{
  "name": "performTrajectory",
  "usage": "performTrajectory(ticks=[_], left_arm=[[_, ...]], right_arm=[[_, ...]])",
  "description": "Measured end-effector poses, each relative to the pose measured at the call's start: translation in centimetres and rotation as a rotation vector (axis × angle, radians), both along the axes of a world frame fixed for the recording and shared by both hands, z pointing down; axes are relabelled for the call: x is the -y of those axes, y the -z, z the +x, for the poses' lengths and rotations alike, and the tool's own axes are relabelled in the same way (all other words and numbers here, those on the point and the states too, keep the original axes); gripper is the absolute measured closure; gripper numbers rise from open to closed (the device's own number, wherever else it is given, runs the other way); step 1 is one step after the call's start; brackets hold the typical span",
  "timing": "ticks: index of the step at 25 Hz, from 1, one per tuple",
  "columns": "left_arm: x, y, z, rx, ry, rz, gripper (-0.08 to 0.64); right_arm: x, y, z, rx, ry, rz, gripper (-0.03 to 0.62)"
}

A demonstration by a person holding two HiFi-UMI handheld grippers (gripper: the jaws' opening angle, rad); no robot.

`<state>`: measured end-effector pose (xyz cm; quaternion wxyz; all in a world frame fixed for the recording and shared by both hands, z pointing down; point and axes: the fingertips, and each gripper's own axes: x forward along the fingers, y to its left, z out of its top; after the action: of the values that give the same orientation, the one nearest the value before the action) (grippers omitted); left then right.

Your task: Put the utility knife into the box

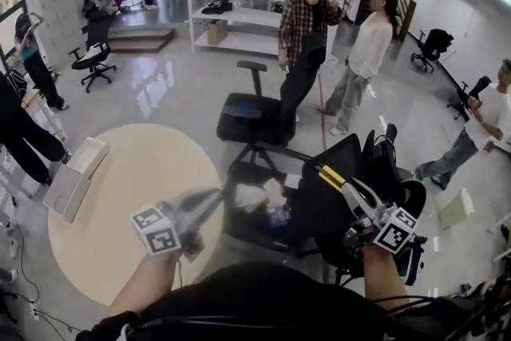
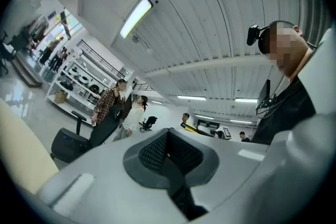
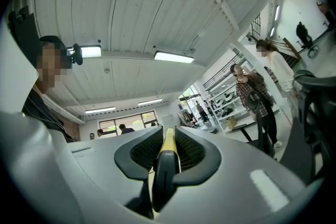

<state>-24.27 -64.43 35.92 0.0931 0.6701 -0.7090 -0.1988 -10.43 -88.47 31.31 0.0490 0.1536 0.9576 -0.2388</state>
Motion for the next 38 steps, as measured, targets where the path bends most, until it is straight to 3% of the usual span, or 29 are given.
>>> performTrajectory(ticks=[5,12,22,26,29,34,38], left_arm=[[2.9,0.7,0.3,0.004,0.143,0.005,0.561],[6.2,0.1,1.8,-0.006,0.245,-0.017,0.561],[2.3,0.2,0.2,0.005,0.424,-0.02,0.561],[-1.6,0.6,-1.6,0.026,0.469,0.007,0.561],[-6.0,-0.2,-5.4,0.041,0.507,0.01,0.561],[-16.7,-1.1,-10.7,0.067,0.549,-0.024,0.561],[-24.7,-2.5,-14.6,0.048,0.643,-0.032,0.561]], right_arm=[[3.7,1.6,-3.4,0.029,0.18,0.037,0.503],[7.7,0.8,-6.5,0.028,0.329,0.033,0.505],[4.4,0.8,-11.2,0.02,0.497,0.096,0.505],[0.8,1.3,-13.5,0.001,0.535,0.135,0.505],[-3.7,0.9,-18.4,-0.006,0.554,0.154,0.505],[-15.6,0.1,-25.5,-0.023,0.592,0.148,0.505],[-24.5,-0.6,-32.0,-0.063,0.679,0.171,0.505]])
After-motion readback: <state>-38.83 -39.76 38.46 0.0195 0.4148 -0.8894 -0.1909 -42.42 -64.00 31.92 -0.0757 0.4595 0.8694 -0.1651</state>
